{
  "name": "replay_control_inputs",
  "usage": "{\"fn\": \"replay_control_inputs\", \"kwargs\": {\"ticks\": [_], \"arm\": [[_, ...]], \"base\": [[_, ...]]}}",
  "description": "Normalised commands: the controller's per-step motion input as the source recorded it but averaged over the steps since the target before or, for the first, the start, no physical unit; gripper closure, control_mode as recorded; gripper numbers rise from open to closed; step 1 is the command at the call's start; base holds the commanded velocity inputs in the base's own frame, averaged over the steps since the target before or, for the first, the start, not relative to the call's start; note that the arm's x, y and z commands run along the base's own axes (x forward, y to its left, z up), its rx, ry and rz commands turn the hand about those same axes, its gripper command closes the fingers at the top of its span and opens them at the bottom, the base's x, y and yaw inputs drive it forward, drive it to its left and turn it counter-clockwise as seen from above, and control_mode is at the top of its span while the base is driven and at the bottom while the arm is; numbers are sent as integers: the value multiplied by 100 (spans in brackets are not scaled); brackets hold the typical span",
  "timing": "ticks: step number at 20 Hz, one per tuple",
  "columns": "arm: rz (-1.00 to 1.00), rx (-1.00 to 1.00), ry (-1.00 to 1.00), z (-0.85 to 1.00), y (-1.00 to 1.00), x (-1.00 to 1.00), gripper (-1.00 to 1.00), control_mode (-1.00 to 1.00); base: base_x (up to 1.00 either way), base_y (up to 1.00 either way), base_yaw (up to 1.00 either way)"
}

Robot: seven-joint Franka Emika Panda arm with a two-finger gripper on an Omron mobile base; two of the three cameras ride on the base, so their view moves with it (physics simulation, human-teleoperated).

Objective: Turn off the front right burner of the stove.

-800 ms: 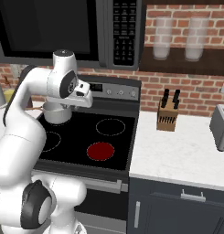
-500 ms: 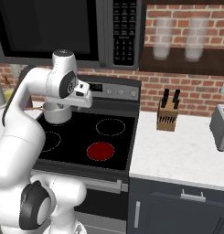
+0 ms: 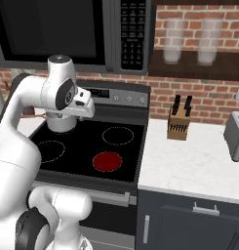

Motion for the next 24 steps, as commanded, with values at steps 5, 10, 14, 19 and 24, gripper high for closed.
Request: {"fn": "replay_control_inputs", "kwargs": {"ticks": [5, 10, 14, 19, 24], "arm": [[0, -1, -18, 0, 5, -28, -100, -100], [0, -15, -33, 2, 39, -4, -100, -100], [0, -20, -33, 0, 66, 0, -100, -100], [0, -21, -34, 0, 75, 2, -100, -100], [0, -16, -37, 0, 77, 0, -100, -100]], "base": [[0, 0, 0], [0, 0, 0], [0, 0, 0], [0, 0, 0], [0, 0, 0]]}}
